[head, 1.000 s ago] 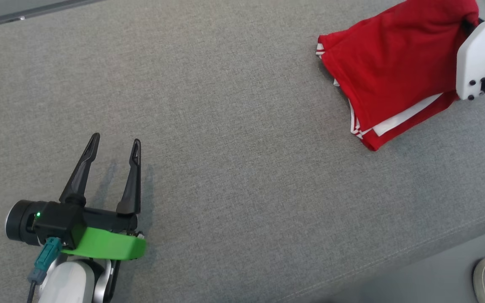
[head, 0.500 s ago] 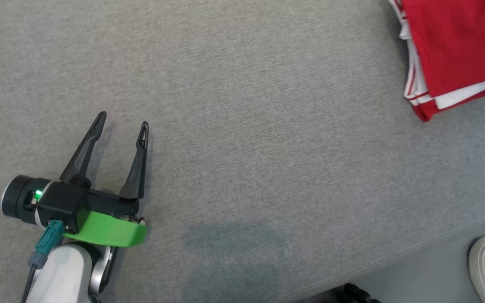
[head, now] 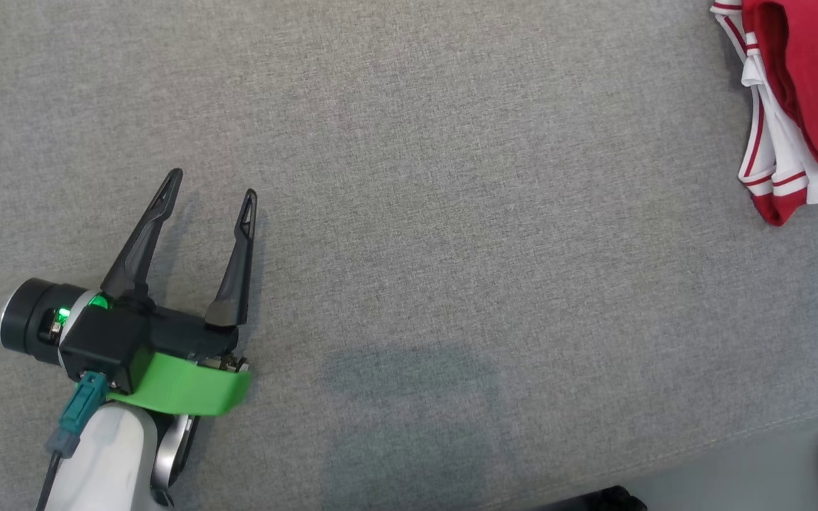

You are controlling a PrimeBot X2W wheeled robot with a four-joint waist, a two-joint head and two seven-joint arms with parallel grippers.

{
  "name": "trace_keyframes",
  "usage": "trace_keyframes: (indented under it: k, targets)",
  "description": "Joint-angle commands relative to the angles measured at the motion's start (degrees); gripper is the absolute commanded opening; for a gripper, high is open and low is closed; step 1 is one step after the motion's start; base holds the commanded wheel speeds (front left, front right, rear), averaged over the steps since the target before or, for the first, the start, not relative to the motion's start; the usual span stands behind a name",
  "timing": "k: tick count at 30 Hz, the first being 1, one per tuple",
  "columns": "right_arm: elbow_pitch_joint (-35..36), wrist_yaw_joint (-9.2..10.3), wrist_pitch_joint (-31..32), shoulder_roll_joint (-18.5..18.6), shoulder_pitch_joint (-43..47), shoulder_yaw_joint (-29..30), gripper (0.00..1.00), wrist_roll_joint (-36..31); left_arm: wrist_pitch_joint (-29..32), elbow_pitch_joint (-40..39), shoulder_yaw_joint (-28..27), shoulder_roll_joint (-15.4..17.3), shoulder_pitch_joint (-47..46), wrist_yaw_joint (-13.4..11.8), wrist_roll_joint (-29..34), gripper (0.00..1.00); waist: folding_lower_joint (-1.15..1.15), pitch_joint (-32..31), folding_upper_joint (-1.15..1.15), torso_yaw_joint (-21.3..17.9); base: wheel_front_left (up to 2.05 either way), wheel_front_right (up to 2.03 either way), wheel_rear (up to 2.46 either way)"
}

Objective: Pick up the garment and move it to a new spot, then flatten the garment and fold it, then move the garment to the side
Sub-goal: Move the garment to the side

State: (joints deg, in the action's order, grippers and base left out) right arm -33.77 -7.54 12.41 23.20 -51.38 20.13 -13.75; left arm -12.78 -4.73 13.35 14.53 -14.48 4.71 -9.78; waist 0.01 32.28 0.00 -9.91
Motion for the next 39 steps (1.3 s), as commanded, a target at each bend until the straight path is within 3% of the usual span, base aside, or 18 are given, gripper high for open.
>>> trace_keyframes:
  k: [1, 8, 15, 22, 27, 39]
  targets:
    - [-0.9, 0.11, -2.7, 0.0, 0.5, -0.6, 1.00, 1.0, -0.4, 0.8, 0.0, 0.2, 0.2, -0.4, 0.3, 1.00, -0.01, -2.0, 0.00, 0.5, 0.00, 0.00, 0.00]
    - [-0.3, 0.12, -14.9, -2.2, 4.4, -7.6, 1.00, 4.7, -0.9, 3.6, 0.4, -0.5, 1.6, -0.5, -0.8, 1.00, -0.01, -7.1, 0.00, 1.3, 0.00, 0.00, 0.00]
    - [2.3, 0.11, -23.3, -7.2, 11.2, -11.3, 1.00, 11.0, -1.5, 8.1, -3.3, -3.1, 4.1, -6.0, -2.5, 1.00, -0.01, -14.7, 0.00, 3.1, 0.00, 0.00, 0.00]
    - [6.4, 0.11, -24.6, -12.4, 20.4, -14.9, 1.00, 15.2, -2.0, 11.9, -6.2, -5.8, 6.9, -8.1, -6.3, 1.00, -0.01, -22.1, 0.00, 6.3, 0.00, 0.00, 0.00]
    - [10.0, 0.11, -24.5, -15.6, 27.2, -16.6, 1.00, 17.3, -1.3, 15.5, -7.1, -5.3, 9.3, -9.0, -7.0, 1.00, -0.01, -26.2, 0.00, 8.2, 0.00, 0.00, 0.00]
    - [18.4, 0.11, -22.8, -20.1, 42.1, -17.3, 1.00, 14.4, -0.9, 20.0, -7.1, -3.5, 12.9, -7.7, -8.2, 1.00, -0.01, -32.9, 0.00, 11.3, 0.00, 0.00, 0.00]
